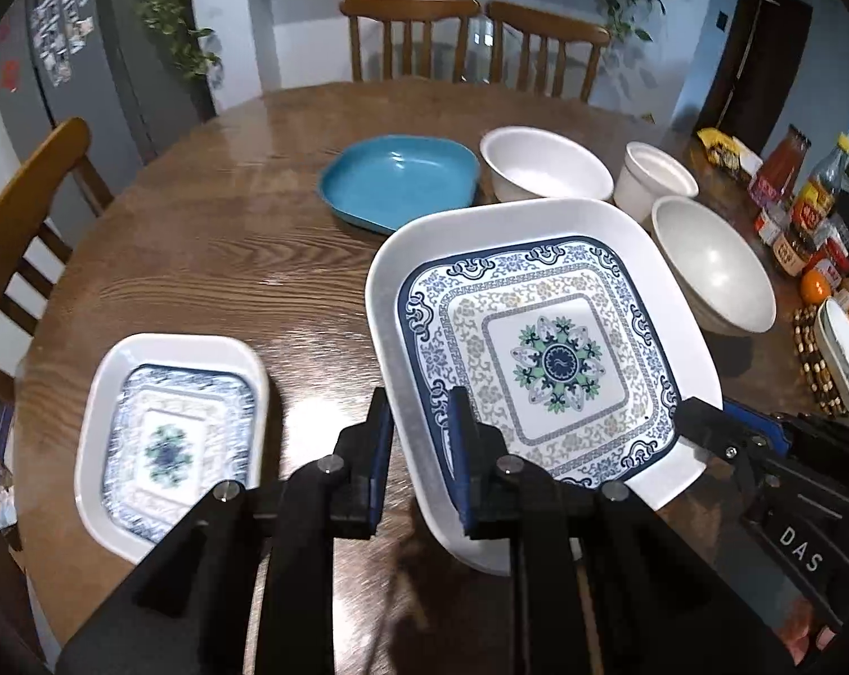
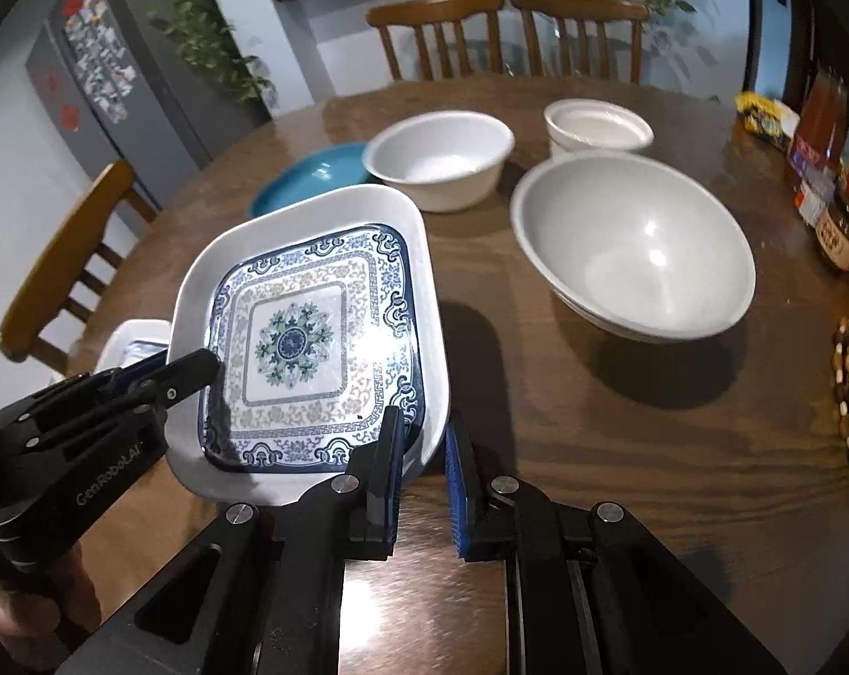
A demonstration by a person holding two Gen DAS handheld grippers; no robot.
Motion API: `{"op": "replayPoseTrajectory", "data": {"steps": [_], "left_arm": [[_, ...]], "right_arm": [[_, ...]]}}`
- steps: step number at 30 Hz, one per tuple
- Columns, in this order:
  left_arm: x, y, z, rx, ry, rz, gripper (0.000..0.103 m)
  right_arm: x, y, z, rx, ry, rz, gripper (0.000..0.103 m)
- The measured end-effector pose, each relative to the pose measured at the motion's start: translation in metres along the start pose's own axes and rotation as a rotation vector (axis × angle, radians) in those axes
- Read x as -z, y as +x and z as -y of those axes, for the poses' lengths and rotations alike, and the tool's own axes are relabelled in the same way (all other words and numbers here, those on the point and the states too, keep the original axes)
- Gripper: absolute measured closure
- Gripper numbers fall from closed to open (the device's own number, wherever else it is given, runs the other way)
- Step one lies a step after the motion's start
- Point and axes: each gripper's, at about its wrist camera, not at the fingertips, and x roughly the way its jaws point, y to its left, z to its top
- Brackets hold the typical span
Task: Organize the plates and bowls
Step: 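Lower the smaller plate onto the large plate and open the left gripper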
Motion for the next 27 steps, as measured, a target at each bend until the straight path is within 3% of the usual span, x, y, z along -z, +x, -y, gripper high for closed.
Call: {"op": "replayPoseTrajectory", "data": {"steps": [13,27], "left_arm": [[0.014,-0.031,-0.049,-0.064,-0.082,0.034,0.086],[0.026,-0.032,-0.126,-0.166,-0.179,0.005,0.086]], "right_arm": [[-0.004,0.002,-0.056,-0.069,-0.096,-0.014,0.087],[-0.005,0.038,-0.13,-0.166,-0.182,-0.095,0.087]]}}
